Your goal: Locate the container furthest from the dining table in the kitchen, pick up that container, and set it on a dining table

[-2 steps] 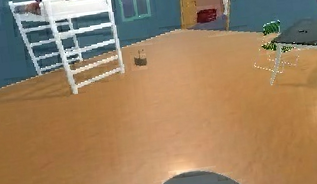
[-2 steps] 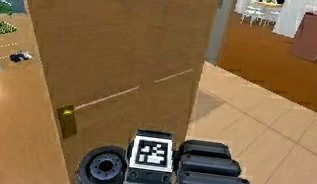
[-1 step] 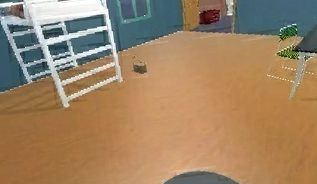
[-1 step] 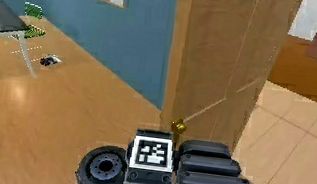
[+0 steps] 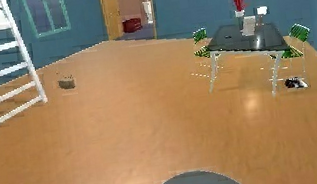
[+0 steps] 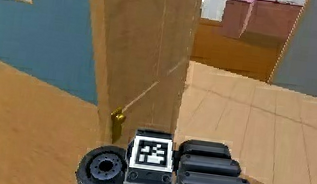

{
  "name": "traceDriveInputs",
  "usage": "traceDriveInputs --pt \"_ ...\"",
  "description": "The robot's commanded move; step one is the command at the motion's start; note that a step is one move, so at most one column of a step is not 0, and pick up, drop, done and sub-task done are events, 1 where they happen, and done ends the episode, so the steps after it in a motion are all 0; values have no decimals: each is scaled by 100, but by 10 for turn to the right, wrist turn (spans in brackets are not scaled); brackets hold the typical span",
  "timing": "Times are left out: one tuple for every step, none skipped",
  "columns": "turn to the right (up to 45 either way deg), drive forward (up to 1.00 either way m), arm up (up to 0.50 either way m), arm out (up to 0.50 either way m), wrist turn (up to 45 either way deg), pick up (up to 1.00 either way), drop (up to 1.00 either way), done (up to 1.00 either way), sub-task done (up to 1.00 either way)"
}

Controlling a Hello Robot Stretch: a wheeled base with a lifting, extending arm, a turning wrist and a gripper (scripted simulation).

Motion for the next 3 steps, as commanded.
traceDriveInputs --pt "0 100 0 0 0 0 0 0 0" --pt "0 100 0 0 0 0 0 0 0" --pt "30 0 0 0 0 0 0 0 0"
